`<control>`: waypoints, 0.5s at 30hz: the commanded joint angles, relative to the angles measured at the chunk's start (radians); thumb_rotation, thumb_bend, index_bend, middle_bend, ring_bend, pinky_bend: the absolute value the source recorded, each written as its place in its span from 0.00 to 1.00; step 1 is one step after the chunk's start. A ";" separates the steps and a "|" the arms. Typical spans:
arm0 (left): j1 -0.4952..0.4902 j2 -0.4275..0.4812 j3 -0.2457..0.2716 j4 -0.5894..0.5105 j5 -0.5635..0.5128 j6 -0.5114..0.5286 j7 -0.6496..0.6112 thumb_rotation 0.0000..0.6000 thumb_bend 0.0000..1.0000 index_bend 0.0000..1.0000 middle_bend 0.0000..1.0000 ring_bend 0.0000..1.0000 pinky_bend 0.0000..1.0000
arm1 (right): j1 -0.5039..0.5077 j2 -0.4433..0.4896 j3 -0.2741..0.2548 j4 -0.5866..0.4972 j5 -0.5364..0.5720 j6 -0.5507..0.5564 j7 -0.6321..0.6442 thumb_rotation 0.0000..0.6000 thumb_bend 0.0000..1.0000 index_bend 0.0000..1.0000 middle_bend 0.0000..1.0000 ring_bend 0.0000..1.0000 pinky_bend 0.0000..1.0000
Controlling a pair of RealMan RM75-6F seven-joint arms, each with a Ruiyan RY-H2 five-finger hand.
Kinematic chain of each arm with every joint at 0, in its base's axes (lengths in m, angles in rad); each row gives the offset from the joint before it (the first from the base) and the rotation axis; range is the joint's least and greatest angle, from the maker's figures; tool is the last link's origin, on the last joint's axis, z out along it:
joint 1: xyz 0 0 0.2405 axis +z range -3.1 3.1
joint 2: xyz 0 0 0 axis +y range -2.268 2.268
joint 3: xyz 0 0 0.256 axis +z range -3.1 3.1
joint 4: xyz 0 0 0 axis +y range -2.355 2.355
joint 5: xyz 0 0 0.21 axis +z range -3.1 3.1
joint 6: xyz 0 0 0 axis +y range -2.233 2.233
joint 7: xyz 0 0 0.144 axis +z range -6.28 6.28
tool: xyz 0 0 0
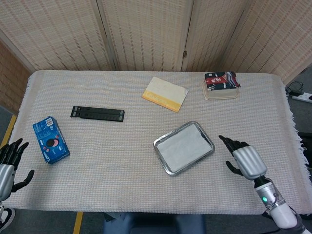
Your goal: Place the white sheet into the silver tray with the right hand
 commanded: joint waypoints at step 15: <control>-0.001 -0.036 0.000 0.000 -0.002 0.001 0.098 1.00 0.43 0.00 0.00 0.00 0.00 | -0.237 -0.081 0.047 0.217 -0.114 0.253 0.094 1.00 0.43 0.00 0.00 0.00 0.00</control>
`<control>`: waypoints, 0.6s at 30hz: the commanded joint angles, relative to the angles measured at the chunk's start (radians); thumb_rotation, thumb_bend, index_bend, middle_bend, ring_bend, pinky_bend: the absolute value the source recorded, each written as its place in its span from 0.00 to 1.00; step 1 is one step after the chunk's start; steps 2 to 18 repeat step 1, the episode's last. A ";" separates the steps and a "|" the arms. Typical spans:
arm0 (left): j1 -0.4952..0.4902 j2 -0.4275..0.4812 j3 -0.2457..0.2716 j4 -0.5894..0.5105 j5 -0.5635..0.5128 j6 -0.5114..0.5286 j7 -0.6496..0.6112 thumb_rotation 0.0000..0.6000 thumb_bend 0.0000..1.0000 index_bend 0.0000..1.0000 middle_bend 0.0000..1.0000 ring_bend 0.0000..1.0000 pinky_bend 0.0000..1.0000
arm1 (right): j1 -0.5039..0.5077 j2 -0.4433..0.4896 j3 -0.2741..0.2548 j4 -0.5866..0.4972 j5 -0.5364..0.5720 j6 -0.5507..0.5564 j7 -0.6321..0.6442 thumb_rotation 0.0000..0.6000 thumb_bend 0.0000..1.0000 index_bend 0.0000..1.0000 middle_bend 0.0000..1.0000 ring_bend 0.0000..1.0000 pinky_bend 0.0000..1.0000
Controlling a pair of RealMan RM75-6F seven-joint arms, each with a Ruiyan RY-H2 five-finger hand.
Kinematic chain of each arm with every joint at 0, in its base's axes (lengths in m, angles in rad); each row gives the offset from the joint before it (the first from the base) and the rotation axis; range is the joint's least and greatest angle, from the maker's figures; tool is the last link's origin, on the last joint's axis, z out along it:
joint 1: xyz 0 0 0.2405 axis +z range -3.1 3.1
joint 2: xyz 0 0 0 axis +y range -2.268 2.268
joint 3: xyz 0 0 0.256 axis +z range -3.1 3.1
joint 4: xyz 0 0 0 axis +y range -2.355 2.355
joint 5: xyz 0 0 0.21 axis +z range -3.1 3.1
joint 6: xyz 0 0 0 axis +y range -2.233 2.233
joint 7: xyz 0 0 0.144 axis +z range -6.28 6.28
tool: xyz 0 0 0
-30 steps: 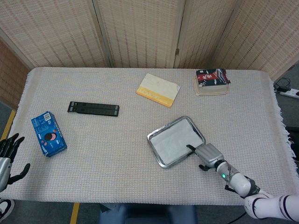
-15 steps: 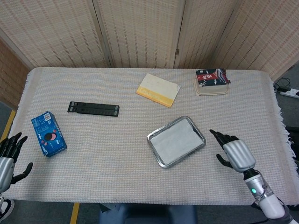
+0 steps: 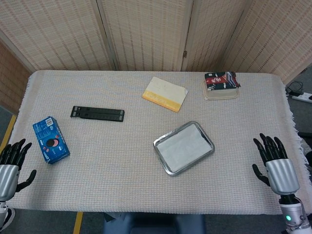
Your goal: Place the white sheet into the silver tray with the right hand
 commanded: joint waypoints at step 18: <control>0.000 -0.003 0.002 -0.001 0.000 -0.002 0.006 1.00 0.43 0.00 0.00 0.00 0.00 | -0.004 0.009 0.003 -0.010 -0.004 -0.019 -0.001 1.00 0.43 0.00 0.00 0.00 0.00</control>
